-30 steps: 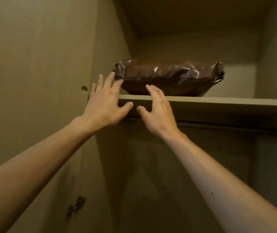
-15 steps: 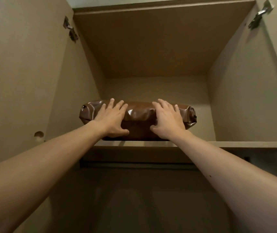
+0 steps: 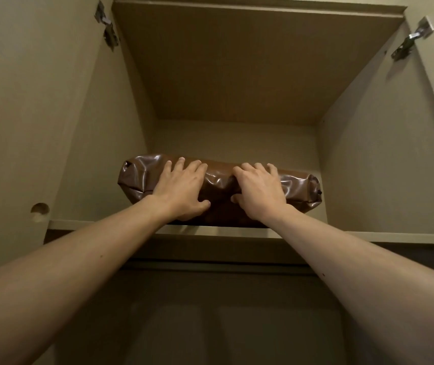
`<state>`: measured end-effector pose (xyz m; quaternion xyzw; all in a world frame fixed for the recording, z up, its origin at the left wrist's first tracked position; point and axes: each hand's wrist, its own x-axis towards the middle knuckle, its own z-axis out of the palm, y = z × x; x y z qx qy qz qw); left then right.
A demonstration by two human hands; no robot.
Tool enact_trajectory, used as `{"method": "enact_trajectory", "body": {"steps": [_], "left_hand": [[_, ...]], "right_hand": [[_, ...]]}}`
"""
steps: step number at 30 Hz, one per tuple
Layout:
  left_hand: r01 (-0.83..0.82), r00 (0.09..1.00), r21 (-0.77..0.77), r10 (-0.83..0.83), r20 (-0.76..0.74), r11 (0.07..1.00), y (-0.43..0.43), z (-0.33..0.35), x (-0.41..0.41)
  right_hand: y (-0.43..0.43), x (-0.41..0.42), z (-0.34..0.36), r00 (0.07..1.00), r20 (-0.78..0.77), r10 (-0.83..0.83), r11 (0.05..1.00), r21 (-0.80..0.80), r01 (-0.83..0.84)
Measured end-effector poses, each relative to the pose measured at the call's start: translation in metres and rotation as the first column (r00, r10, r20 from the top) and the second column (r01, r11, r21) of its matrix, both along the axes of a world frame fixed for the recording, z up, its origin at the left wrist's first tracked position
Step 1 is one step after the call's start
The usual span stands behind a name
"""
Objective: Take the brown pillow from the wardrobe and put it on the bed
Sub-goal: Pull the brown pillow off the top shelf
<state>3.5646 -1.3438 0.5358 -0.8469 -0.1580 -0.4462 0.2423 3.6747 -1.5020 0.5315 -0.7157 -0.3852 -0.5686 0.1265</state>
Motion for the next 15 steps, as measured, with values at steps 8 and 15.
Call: {"method": "enact_trajectory", "body": {"steps": [8, 15], "left_hand": [[0.013, 0.996, -0.092, -0.021, -0.083, 0.996, -0.032, 0.007, -0.028], [0.089, 0.990, -0.041, -0.084, 0.110, 0.995, -0.083, 0.014, -0.068]], "right_hand": [[-0.022, -0.020, -0.002, 0.995, 0.090, 0.044, 0.998, -0.042, -0.040], [-0.078, -0.049, -0.011, 0.965, 0.121, 0.231, 0.970, 0.045, -0.238]]}}
